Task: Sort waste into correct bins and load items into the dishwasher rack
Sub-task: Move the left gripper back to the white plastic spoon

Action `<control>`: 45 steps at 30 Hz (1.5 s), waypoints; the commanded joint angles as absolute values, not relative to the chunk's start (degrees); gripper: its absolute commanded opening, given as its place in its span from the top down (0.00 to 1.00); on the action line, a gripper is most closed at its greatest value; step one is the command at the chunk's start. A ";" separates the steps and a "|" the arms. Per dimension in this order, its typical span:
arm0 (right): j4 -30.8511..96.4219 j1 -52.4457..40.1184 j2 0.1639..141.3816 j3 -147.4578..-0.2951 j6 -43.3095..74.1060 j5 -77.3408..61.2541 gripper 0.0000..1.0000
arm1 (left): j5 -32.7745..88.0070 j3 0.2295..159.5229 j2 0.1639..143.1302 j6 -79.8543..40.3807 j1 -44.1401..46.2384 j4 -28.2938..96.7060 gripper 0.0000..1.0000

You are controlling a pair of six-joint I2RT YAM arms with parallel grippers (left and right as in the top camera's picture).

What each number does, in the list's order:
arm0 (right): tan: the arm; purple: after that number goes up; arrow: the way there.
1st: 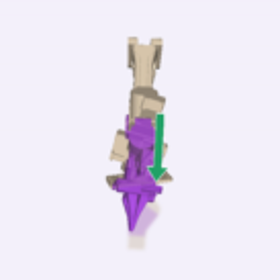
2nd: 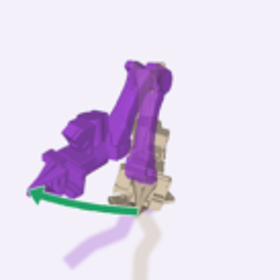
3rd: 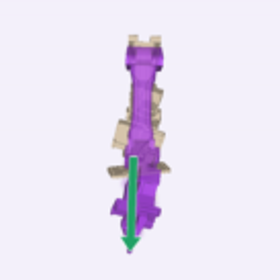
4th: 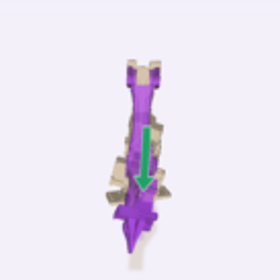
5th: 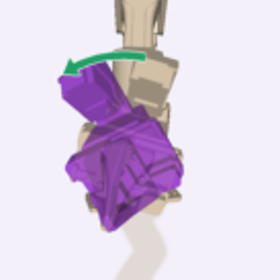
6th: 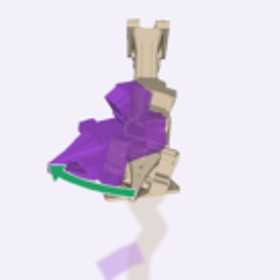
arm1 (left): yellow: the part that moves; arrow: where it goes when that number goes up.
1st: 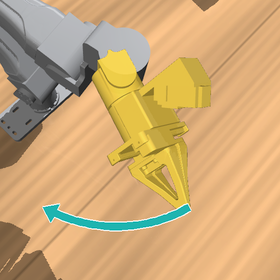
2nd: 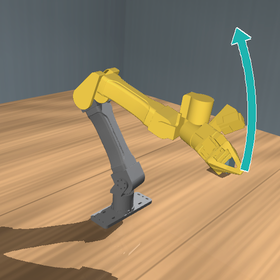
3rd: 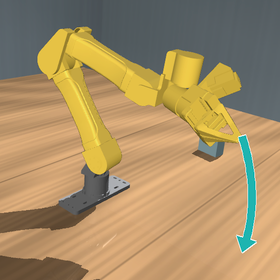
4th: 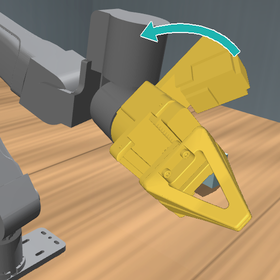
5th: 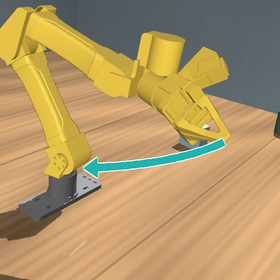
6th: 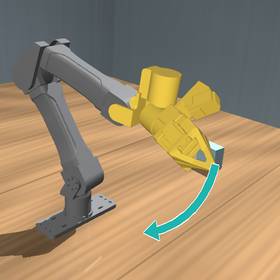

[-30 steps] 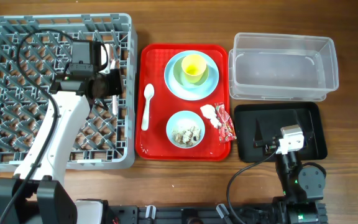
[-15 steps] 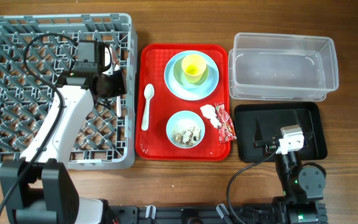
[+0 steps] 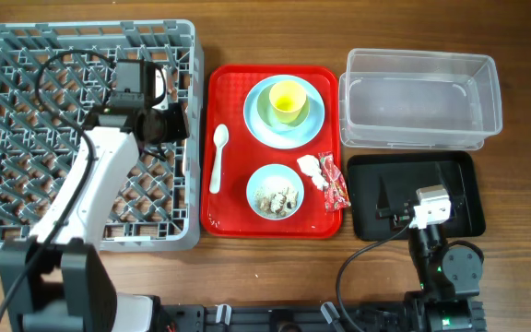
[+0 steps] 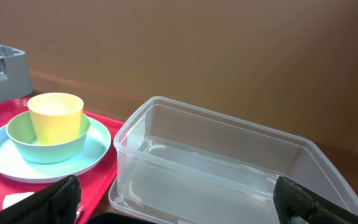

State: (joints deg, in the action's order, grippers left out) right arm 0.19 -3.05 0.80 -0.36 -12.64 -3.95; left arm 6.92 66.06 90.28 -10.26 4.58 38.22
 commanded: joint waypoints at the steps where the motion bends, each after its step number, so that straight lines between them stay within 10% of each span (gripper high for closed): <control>1: -0.01 -2.94 0.80 -0.34 -11.92 -3.42 0.00 | 10.50 67.85 83.70 -12.93 5.48 39.46 0.82; 11: -0.01 -2.94 0.80 -0.34 -11.92 -3.44 0.00 | 4.60 67.72 84.42 -14.15 20.45 41.43 0.96; 18: -0.01 -2.94 0.80 -0.34 -11.94 -3.42 0.00 | -11.46 67.72 92.60 -21.74 28.40 40.84 0.68; 23: -0.01 -2.94 0.80 -0.34 -11.94 -3.42 0.00 | -13.54 67.72 99.88 -21.69 28.38 38.39 0.80; 45: -0.01 -2.94 0.80 -0.34 -11.92 -3.42 0.00 | -18.24 67.07 108.79 -21.69 27.79 33.98 0.71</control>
State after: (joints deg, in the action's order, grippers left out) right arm 0.19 -3.05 0.80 -0.36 -12.64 -3.95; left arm -16.71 66.98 107.85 -20.95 28.32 34.44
